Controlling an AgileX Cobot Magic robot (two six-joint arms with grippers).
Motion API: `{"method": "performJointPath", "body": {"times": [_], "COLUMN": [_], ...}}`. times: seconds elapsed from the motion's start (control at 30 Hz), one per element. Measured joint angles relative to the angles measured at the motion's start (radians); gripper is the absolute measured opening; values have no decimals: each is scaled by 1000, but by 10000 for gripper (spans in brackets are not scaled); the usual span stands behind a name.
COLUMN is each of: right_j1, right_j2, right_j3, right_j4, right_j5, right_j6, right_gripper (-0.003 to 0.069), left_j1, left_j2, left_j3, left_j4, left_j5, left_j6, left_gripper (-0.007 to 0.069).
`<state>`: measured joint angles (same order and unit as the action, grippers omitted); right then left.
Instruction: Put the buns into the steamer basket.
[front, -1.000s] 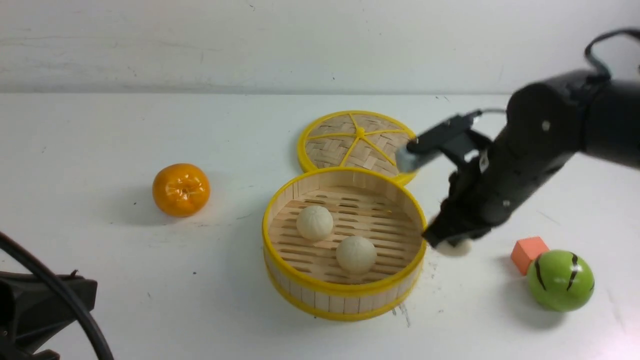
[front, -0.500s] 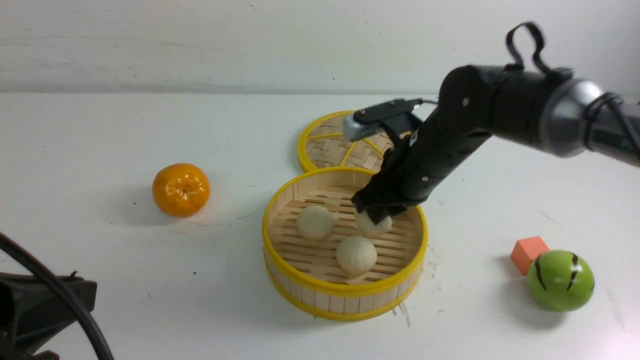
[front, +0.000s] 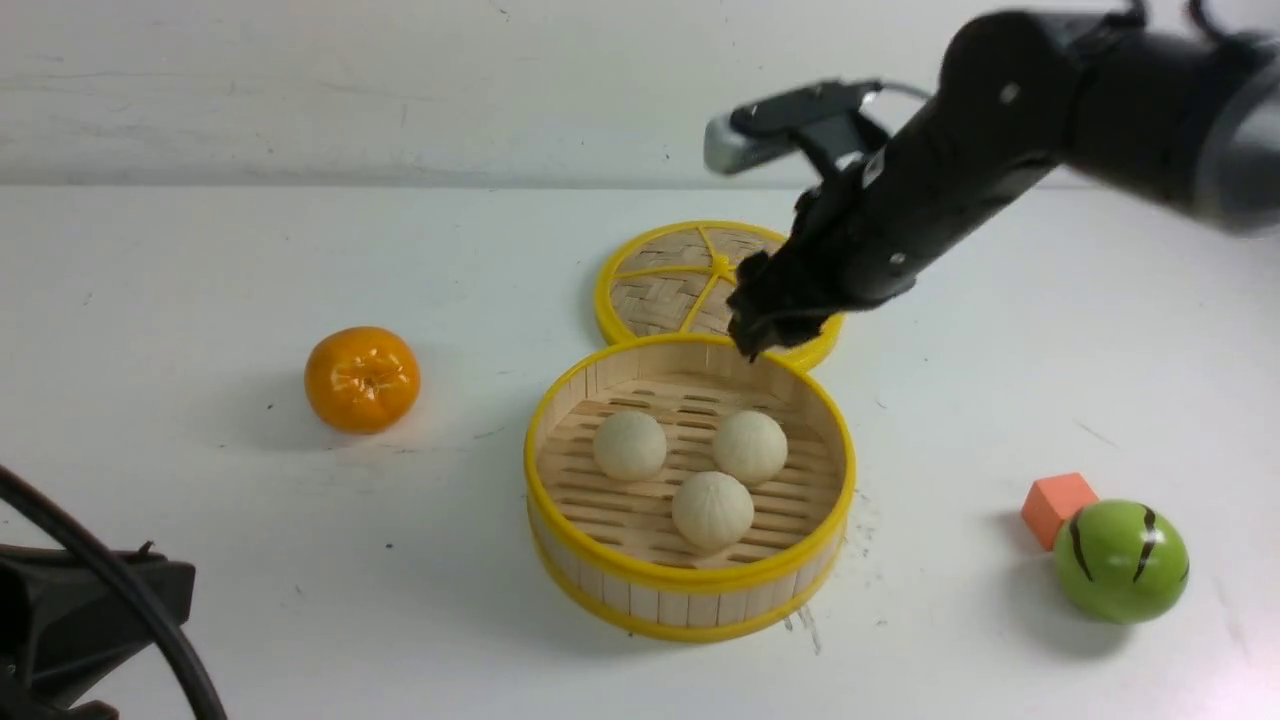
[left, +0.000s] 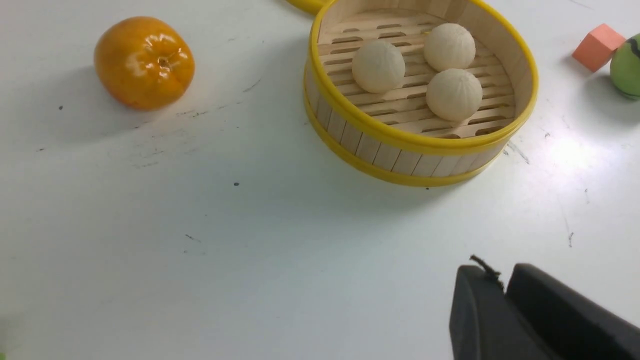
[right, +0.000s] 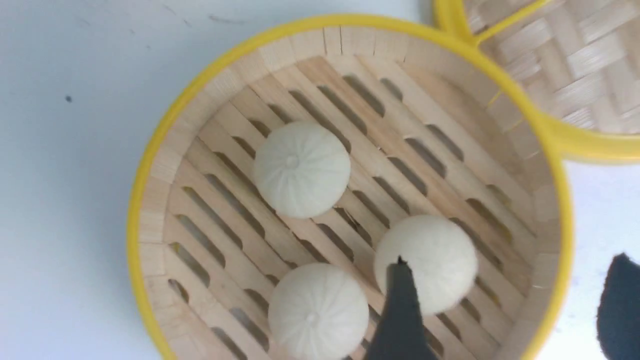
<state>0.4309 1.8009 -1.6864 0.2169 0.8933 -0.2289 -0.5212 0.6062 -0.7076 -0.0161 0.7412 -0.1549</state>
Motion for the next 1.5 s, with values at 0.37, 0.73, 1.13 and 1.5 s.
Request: {"method": "performJointPath", "body": {"times": [0.37,0.73,1.13,1.5], "right_j1": [0,0,0,13], "right_j2": [-546,-970,-1131,-1317], "right_j3": [190,590,640,1037], "right_j4": [-29,14,15,-159], "right_j5": [171,56,194,-269], "right_j6": [0,0,7,185], "right_gripper": [-9,-20,-18,-18], "left_j1": [0,0,0,0], "left_j2": [0,0,0,0], "left_j3": [0,0,0,0], "left_j4": [0,0,0,1], "left_j5": [0,0,0,-1], "left_j6": [0,0,0,0], "left_gripper": [88,92,102,110]}}
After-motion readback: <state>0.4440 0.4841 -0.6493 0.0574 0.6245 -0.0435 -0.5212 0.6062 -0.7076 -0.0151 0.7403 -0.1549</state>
